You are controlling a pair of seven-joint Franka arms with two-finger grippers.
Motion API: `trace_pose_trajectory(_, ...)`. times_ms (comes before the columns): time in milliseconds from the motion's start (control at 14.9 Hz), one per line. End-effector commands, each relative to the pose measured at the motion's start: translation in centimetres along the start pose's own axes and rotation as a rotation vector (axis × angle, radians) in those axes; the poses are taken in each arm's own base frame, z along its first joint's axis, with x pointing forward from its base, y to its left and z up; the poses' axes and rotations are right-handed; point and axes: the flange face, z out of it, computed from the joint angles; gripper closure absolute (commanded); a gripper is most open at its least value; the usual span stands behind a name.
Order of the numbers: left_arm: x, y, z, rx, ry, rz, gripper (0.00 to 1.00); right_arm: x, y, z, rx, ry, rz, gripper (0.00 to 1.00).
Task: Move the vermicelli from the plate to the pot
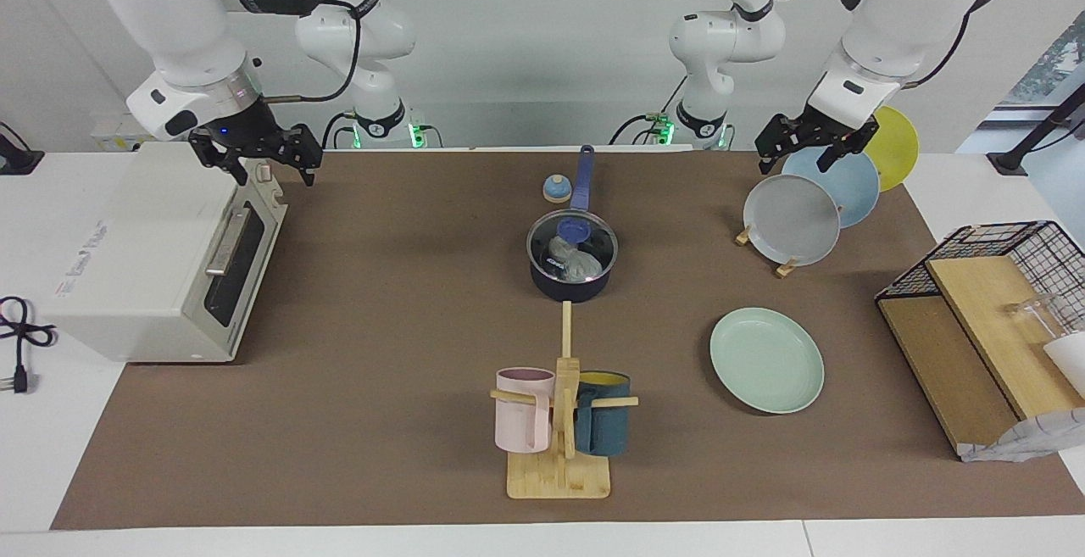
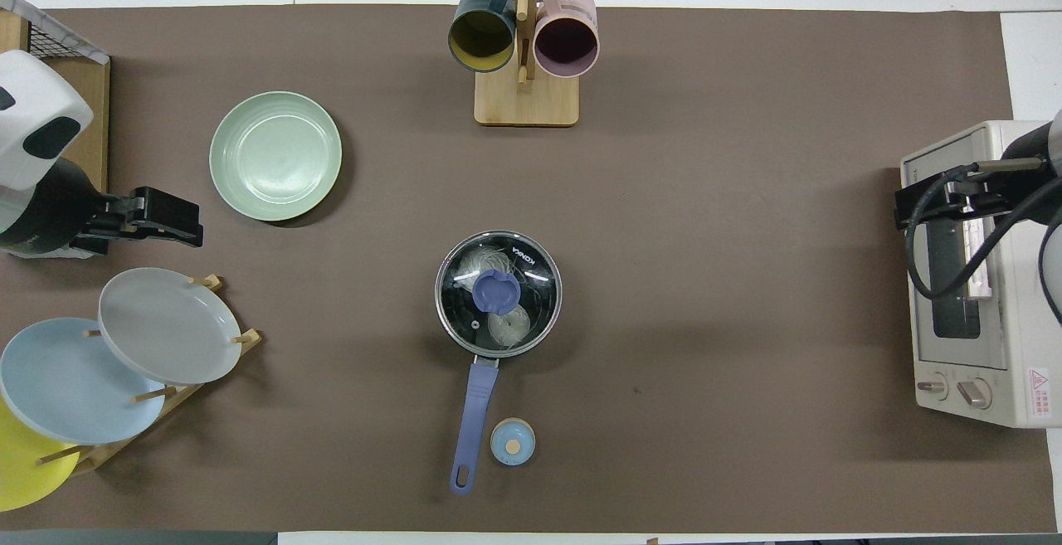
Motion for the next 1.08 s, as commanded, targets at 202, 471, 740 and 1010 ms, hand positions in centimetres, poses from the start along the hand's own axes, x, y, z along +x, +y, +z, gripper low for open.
trace_pose_trajectory(202,-0.3,-0.1,-0.4,-0.012,0.000,-0.012,0.00,0.6,0.2,-0.7,0.000,0.002,-0.025,0.00)
trace_pose_trajectory(471,-0.3,-0.2,-0.4,-0.010,-0.001,-0.014,0.00,0.7,0.5,-0.7,0.001,0.005,-0.019,0.00)
trace_pose_trajectory(740,0.3,-1.3,-0.1,0.004,-0.004,-0.026,0.00,0.8,0.5,-0.9,0.001,0.008,-0.019,0.00)
trace_pose_trajectory(1010,0.2,-1.1,-0.5,0.002,0.005,-0.024,0.00,0.8,0.5,-0.9,0.001,0.007,-0.021,0.00)
